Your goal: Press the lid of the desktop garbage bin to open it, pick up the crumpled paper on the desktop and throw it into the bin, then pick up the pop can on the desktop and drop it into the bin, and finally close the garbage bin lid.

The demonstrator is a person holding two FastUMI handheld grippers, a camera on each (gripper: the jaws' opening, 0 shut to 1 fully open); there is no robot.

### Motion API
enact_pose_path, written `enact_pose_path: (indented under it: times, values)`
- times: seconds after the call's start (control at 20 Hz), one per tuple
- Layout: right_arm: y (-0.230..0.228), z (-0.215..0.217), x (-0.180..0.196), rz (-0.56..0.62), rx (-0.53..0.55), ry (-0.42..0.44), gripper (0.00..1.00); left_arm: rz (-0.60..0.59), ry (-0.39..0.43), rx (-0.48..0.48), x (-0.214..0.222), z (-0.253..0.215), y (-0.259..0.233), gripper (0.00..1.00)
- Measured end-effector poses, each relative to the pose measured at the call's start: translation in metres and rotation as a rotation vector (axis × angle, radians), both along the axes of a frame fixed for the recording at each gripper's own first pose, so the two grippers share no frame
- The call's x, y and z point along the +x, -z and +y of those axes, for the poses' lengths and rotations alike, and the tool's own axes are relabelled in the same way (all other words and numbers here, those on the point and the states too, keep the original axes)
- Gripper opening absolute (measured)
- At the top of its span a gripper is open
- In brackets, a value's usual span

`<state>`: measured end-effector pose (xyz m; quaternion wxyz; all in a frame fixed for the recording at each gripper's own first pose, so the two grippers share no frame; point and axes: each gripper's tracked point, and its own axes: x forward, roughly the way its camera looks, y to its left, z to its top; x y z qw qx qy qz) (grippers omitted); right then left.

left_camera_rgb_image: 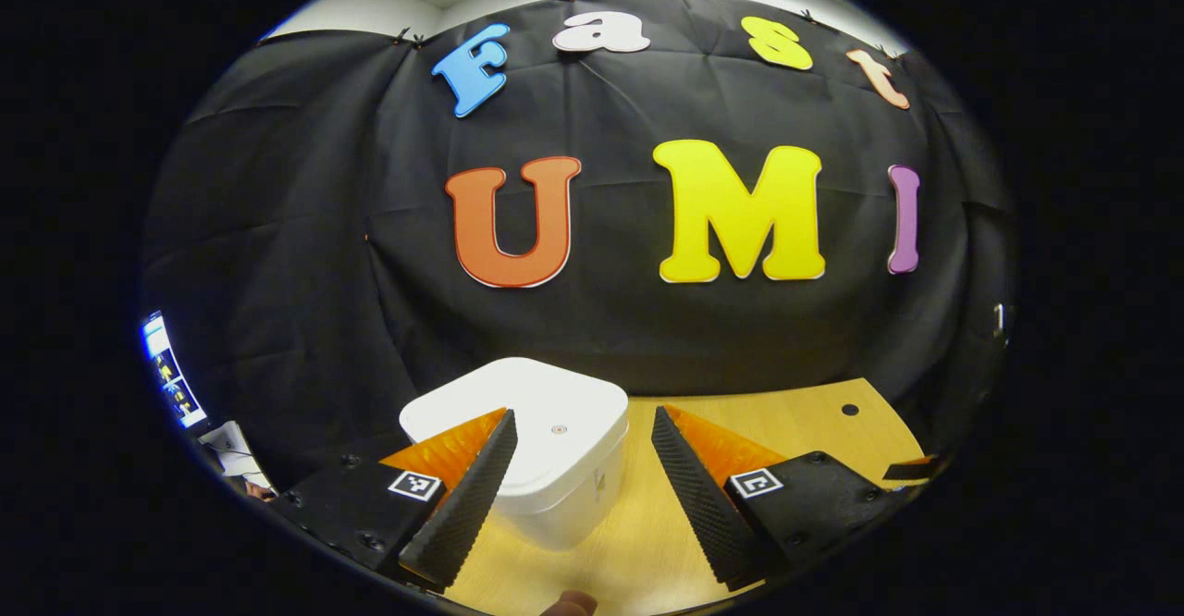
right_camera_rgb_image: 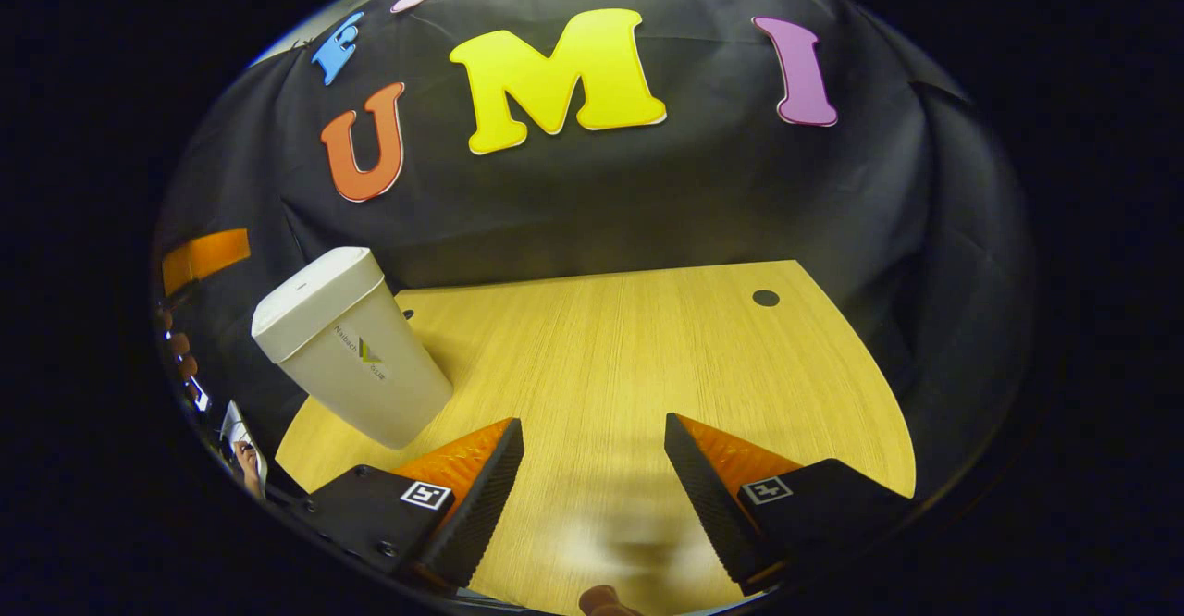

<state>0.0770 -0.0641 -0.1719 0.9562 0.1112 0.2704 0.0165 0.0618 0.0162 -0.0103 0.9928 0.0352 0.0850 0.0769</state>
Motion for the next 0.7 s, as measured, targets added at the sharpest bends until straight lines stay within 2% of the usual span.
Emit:
enact_pose_path:
  times: [0.2, 0.25, 0.35, 0.4, 0.45, 0.5, 0.65, 0.7]
  values:
    - [-0.027, -0.003, -0.023, -0.059, -0.012, 0.044, 0.98, 0.034, 0.104, 0.011, -0.036, -0.021, 0.035, 0.97]
    - [-0.032, -0.002, -0.030, -0.067, -0.014, 0.050, 0.94, 0.051, 0.115, 0.011, -0.044, -0.023, 0.044, 0.97]
    - [-0.044, -0.002, -0.043, -0.083, -0.021, 0.060, 0.94, 0.076, 0.132, 0.001, -0.059, -0.029, 0.059, 0.97]
    - [-0.051, -0.002, -0.049, -0.093, -0.030, 0.067, 0.98, 0.084, 0.144, -0.004, -0.064, -0.034, 0.062, 0.97]
    - [-0.060, -0.004, -0.055, -0.109, -0.039, 0.080, 0.94, 0.086, 0.157, -0.005, -0.071, -0.040, 0.063, 0.98]
    - [-0.070, -0.008, -0.060, -0.126, -0.060, 0.102, 0.98, 0.074, 0.171, -0.001, -0.074, -0.043, 0.059, 0.97]
    - [-0.100, -0.006, -0.070, -0.190, -0.077, 0.122, 0.94, 0.020, 0.194, 0.019, -0.081, -0.042, 0.041, 0.97]
    - [-0.105, -0.006, -0.073, -0.202, -0.090, 0.122, 0.98, 0.012, 0.189, 0.011, -0.081, -0.039, 0.038, 0.97]
